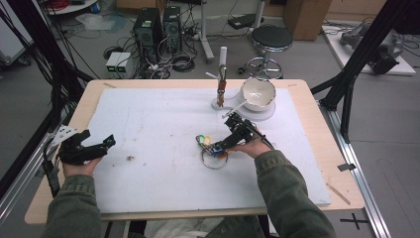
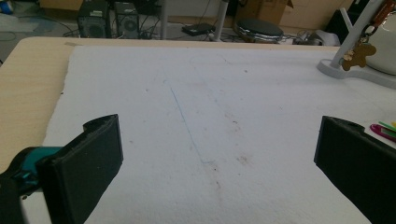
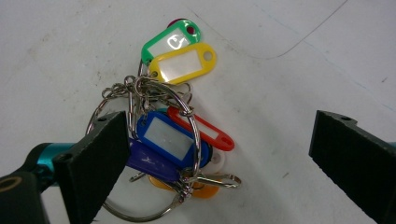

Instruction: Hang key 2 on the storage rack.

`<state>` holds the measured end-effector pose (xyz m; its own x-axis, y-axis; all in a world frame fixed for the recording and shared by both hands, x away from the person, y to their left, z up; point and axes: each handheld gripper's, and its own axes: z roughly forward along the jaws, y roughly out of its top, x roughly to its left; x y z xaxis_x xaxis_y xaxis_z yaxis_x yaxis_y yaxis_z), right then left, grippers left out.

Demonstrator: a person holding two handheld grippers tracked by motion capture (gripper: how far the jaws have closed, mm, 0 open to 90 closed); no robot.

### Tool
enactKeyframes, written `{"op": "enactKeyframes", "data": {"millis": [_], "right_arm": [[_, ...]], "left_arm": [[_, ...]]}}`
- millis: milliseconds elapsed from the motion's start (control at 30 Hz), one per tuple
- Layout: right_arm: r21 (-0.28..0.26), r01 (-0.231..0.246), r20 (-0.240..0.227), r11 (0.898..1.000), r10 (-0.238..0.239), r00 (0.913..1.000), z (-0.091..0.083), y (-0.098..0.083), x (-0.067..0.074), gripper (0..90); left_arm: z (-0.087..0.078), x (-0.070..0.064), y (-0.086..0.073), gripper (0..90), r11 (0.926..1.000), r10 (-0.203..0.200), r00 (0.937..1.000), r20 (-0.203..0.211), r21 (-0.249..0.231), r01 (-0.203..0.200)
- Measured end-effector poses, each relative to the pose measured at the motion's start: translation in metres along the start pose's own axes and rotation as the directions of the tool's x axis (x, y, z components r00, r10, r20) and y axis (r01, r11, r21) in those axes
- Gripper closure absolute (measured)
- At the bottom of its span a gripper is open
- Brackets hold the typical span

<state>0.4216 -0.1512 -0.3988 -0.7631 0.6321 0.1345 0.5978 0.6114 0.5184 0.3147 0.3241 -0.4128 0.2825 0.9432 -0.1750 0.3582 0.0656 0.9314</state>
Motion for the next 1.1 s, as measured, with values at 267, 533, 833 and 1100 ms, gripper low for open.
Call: {"op": "enactKeyframes", "data": {"millis": [267,533,833,1100], "right_arm": [[0.022,0.015,-0.019,1.0,-0.015,0.9997,0.005,0.001,0.002,17.3],[0.04,0.017,-0.038,0.999,-0.016,0.9992,0.01,0.001,0.003,31.1],[0.096,-0.025,-0.109,0.995,0.035,0.9934,0.016,0.0,-0.003,64.7],[0.107,-0.024,-0.112,0.994,0.036,0.9931,0.009,-0.003,-0.003,77.4]], "left_arm": [[0.0,0.0,0.0,1.7,1.0,0.0,1.0,0.001,0.0,0.0],[0.0,0.0,0.0,1.7,1.0,0.0,1.0,0.001,0.0,0.0],[0.0,0.0,0.0,1.7,1.0,0.002,1.0,0.001,0.001,-0.002],[0.0,0.0,0.0,1.7,1.0,0.002,1.0,0.001,0.001,-0.002]]}}
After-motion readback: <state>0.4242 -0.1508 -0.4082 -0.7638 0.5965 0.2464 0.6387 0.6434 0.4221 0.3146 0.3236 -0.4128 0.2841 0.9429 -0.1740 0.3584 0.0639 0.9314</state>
